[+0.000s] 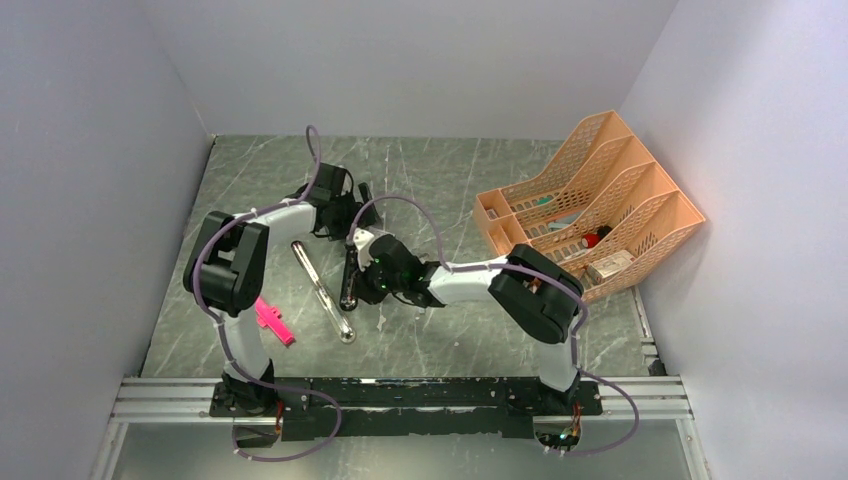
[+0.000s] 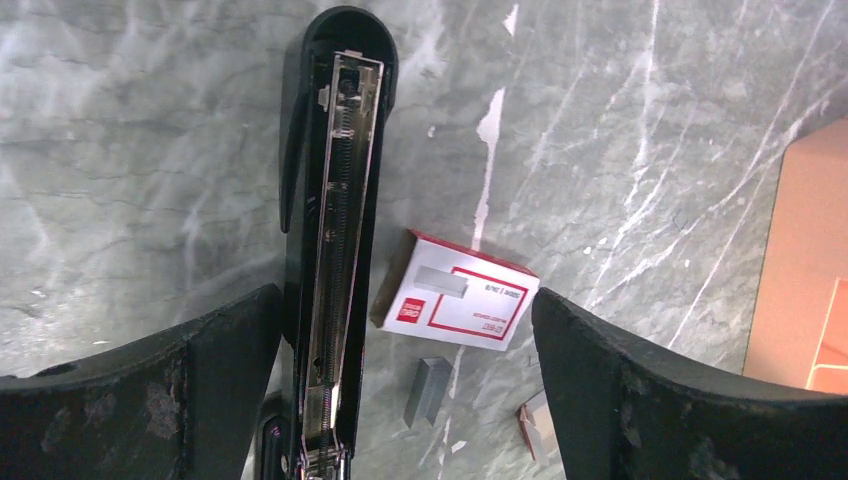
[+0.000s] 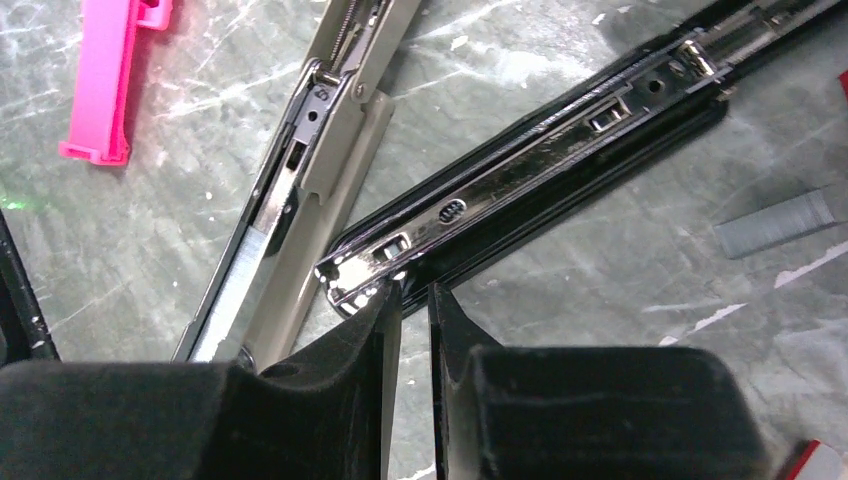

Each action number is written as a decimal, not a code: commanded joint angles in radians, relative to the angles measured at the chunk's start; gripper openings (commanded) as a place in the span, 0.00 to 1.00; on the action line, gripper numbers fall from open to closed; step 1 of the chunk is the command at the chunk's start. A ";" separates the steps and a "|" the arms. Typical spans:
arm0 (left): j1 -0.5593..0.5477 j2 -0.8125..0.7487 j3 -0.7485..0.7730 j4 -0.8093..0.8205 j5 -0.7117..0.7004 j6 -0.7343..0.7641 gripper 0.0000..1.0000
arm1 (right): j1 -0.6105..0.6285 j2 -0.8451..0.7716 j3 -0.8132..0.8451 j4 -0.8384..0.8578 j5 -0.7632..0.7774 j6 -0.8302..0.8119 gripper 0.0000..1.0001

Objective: Load the staples into the stapler
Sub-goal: Adjust the stapler at the center of the board.

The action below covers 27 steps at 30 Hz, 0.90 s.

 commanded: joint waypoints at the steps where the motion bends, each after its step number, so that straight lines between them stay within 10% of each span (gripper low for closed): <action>1: -0.032 0.034 0.018 0.004 0.055 0.006 0.98 | 0.013 -0.032 -0.002 0.042 -0.013 -0.014 0.20; 17: 0.130 -0.277 0.062 -0.256 -0.019 0.100 1.00 | -0.121 -0.521 -0.172 -0.306 0.123 -0.304 0.60; 27: 0.163 -0.425 0.020 -0.375 -0.062 0.258 1.00 | -0.280 -0.516 -0.239 -0.452 -0.038 -0.545 0.63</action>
